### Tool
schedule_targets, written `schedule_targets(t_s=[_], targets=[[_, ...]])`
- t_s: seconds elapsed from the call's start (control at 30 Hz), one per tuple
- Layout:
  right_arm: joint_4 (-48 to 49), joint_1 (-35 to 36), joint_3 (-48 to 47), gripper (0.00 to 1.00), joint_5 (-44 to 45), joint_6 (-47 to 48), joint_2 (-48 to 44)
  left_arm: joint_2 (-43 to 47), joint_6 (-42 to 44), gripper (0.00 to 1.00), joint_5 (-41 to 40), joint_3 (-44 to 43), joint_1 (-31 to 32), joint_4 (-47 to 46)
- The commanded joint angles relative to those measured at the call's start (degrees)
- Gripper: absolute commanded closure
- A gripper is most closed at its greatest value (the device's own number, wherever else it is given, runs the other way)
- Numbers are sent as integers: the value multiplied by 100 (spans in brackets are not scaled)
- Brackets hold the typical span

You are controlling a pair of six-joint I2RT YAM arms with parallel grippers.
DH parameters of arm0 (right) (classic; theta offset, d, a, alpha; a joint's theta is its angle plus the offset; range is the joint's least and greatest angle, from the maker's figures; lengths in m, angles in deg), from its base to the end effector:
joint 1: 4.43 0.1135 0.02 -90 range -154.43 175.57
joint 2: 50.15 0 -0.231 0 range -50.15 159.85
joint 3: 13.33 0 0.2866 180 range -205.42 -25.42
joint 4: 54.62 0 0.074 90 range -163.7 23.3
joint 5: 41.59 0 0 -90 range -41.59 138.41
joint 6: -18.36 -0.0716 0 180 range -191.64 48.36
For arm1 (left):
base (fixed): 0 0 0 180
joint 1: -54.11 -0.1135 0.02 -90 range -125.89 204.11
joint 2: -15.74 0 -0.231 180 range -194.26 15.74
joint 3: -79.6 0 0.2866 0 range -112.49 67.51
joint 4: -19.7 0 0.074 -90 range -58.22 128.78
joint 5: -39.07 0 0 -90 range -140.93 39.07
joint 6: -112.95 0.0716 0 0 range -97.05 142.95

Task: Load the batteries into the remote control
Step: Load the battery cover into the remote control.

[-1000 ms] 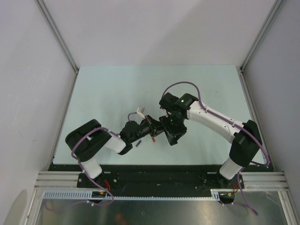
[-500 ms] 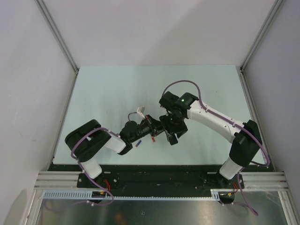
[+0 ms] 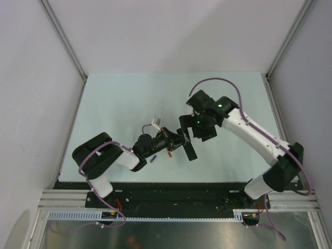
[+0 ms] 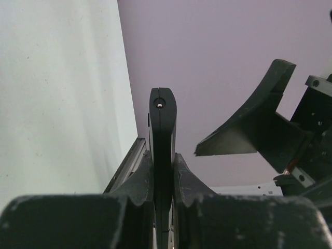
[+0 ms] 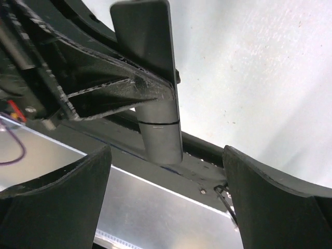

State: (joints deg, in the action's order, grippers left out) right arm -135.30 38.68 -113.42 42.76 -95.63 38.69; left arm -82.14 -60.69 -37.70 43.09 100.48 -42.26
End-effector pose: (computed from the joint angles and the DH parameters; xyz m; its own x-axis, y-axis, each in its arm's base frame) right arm 0.2488 0.2426 0.2644 -0.9112 -0.2988 -0.2835 -0.3665 0.9023 0.2271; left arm 0.2177 -0.2521 0.0922 -0.8564 -0.5038 -0.1131 0.1026 0.0486 -0.9935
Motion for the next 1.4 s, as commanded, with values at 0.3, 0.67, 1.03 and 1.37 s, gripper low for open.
schedule_targets(t_s=[0.3,0.67,1.03,1.37], targets=[[3931,-1147,3112,6,-1930,-1125,-3328,156,-1021,100,1364,-273,-857,-2220],[7491,-1209,5135,5,-3249,-2214,-3725,815,-1111,100,2517,-115,-1086,-2211],[8047,-954,5487,23,-3531,-2410,-3602,859,-971,100,2473,-106,-1077,-2194],[8143,-480,5496,43,-3443,-2479,-3066,1017,-874,100,2491,-62,-1086,-2194]])
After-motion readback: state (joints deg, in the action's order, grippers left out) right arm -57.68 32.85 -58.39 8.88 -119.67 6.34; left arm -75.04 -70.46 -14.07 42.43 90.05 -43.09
